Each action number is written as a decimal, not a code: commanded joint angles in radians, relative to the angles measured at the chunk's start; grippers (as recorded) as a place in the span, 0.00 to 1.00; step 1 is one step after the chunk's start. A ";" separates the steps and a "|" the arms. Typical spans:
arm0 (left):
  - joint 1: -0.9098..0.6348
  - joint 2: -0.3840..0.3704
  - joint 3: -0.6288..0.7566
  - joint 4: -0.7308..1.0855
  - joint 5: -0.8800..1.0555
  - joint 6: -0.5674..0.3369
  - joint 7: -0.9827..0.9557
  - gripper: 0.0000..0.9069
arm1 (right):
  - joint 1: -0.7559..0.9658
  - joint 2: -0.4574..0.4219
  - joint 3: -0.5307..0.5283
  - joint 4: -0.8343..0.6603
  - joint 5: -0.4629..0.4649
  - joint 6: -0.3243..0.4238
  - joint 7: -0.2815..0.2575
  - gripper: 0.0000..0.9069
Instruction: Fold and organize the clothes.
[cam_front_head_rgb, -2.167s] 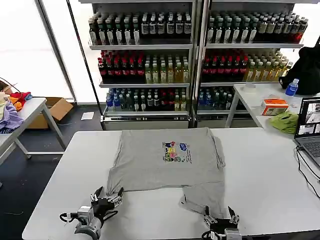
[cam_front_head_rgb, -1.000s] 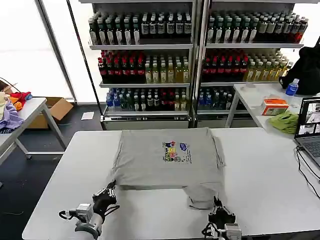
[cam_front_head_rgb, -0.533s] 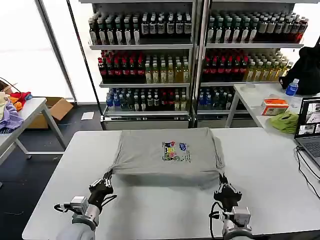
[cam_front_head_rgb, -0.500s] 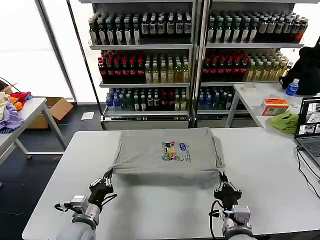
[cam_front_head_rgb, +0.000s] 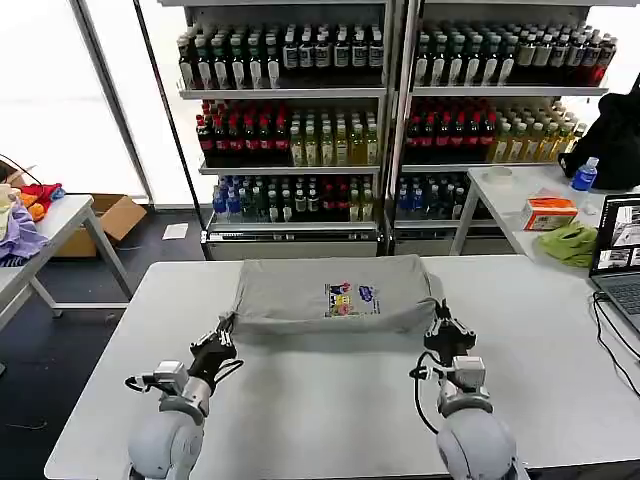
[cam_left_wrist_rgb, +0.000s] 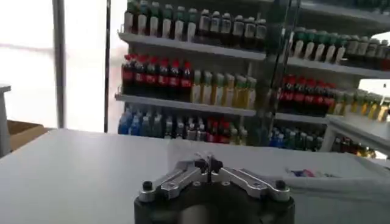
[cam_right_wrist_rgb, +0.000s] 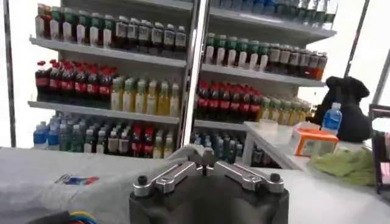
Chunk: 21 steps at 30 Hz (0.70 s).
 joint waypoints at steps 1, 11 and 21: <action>-0.107 0.000 0.022 0.113 -0.023 0.006 -0.001 0.00 | 0.106 -0.004 0.005 -0.094 0.002 -0.005 -0.007 0.00; -0.180 0.021 0.049 0.230 -0.034 0.042 -0.014 0.00 | 0.218 0.013 -0.028 -0.251 -0.008 -0.041 -0.034 0.00; -0.183 0.029 0.052 0.244 -0.039 0.059 -0.013 0.46 | 0.267 0.029 -0.059 -0.321 0.015 -0.108 -0.053 0.87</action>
